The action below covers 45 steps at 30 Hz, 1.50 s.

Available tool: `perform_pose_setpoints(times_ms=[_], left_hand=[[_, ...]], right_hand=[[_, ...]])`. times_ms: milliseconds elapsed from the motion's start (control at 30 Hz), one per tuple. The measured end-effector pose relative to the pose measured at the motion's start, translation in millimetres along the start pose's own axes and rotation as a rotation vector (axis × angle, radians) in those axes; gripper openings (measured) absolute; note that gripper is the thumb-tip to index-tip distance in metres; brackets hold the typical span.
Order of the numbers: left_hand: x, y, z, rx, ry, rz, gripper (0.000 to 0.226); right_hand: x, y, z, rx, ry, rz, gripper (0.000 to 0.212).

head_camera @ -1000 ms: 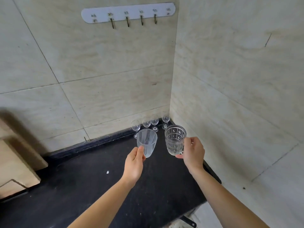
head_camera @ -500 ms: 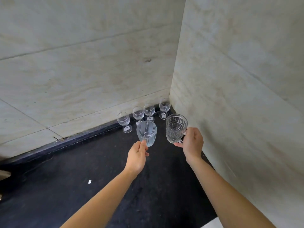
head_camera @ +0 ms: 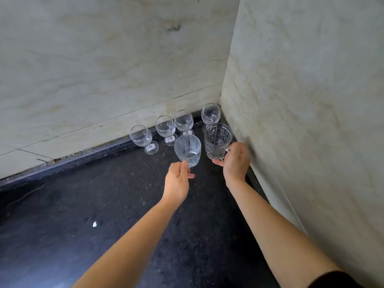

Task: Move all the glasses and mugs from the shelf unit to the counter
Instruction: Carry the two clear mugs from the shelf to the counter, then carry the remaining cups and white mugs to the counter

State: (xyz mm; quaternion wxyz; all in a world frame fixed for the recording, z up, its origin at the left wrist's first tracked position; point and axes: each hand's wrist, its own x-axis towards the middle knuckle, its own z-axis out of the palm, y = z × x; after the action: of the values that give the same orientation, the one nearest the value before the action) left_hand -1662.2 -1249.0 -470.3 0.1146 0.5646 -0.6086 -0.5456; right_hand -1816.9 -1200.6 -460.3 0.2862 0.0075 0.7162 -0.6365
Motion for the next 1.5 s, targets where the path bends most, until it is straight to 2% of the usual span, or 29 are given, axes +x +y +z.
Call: perform_pose_setpoints(times_ms=[467, 700, 767, 867, 1033, 1167, 1233, 1333, 1500], left_hand=[[24.5, 17.5, 5.5, 0.082, -0.016, 0.010, 0.038], [14.0, 32.0, -13.5, 0.223, -0.008, 0.030, 0.028], [5.2, 41.8, -27.3, 0.283, 0.014, 0.090, 0.026], [-9.7, 61.0, -54.2, 0.426, 0.097, 0.212, 0.034], [-45.8, 105.1, -121.6, 0.639, 0.318, 0.406, 0.043], [-99.0, 130.5, -187.9, 0.742, 0.639, 0.464, 0.049], [-124.8, 136.6, -213.4, 0.786, 0.761, 0.488, 0.053], [-187.3, 113.4, -257.7, 0.835, 0.980, 0.381, 0.057], [-306.2, 34.7, -312.1, 0.880, 1.246, 0.113, 0.066]], right_hand=[[19.3, 20.6, 14.0, 0.010, -0.002, -0.011, 0.016], [10.8, 8.5, 5.2, -0.278, -0.031, -0.017, 0.025], [7.3, -3.8, 0.4, -0.422, -0.050, -0.070, 0.023], [0.0, -28.1, -6.9, -0.614, -0.044, -0.138, 0.027], [-30.0, -89.6, 5.8, -0.707, -0.081, -0.423, 0.022], [-74.2, -146.2, 43.3, -0.649, -0.206, -0.917, 0.031], [-90.9, -163.4, 65.4, -0.682, -0.231, -1.098, 0.041], [-148.6, -167.6, 108.4, -0.648, -0.411, -1.308, 0.053], [-275.2, -128.5, 158.8, -0.589, -0.799, -1.502, 0.064]])
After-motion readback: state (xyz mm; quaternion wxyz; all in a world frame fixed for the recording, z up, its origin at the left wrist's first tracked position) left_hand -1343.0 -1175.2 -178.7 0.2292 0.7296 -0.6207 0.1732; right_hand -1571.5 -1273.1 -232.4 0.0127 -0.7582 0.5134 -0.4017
